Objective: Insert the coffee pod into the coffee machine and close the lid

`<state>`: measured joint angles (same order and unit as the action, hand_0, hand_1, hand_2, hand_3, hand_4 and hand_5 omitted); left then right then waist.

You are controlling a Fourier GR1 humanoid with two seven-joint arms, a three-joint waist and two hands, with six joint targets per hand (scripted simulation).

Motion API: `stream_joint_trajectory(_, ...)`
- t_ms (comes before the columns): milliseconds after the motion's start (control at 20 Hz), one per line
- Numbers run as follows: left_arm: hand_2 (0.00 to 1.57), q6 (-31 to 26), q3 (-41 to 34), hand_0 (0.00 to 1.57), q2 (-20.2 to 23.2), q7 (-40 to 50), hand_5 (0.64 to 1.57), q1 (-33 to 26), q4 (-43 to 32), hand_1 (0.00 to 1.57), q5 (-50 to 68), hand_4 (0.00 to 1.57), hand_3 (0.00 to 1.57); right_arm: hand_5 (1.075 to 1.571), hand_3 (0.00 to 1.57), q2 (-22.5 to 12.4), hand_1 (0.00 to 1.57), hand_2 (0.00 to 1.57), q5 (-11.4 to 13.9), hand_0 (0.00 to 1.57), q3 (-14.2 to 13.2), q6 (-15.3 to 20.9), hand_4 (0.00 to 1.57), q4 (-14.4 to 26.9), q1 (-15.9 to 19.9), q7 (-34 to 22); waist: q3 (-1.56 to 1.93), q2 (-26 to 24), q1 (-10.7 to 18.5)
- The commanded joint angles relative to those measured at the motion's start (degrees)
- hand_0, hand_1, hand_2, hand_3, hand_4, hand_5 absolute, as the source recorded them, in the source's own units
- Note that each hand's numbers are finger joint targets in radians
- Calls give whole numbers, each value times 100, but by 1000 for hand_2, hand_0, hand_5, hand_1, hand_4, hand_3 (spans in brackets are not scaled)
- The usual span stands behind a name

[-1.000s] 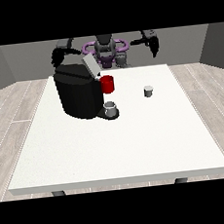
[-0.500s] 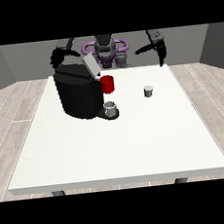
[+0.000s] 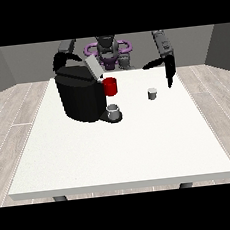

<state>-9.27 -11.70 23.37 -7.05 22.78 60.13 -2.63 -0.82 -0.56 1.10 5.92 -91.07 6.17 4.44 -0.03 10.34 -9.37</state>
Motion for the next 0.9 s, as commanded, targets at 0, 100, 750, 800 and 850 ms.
stream_joint_trajectory(0,0,-116,-6,0,225,517,1571,553,-408,0,-95,0,0,1571,0,57,0,0,155,0,-19,173,358,340,146,-17,3,69,47)
stream_joint_trajectory(100,0,12,-49,0,93,-265,1571,284,-918,0,-233,0,0,1571,0,-260,0,0,-194,0,-273,-189,393,42,141,-182,1,167,-59)
stream_joint_trajectory(750,606,499,562,446,-120,-211,1571,957,-1667,446,-1314,0,295,1571,0,-85,0,0,279,0,-321,415,356,970,833,-296,2,227,197)
stream_joint_trajectory(800,718,445,493,647,14,-127,1571,907,-1715,647,-1287,0,349,1571,0,72,0,0,507,0,-53,571,392,1027,517,101,2,257,220)
stream_joint_trajectory(850,778,737,549,695,-174,-64,1571,954,-1881,695,-1442,0,429,1571,0,-76,0,0,255,0,-211,297,427,870,643,-204,2,147,60)
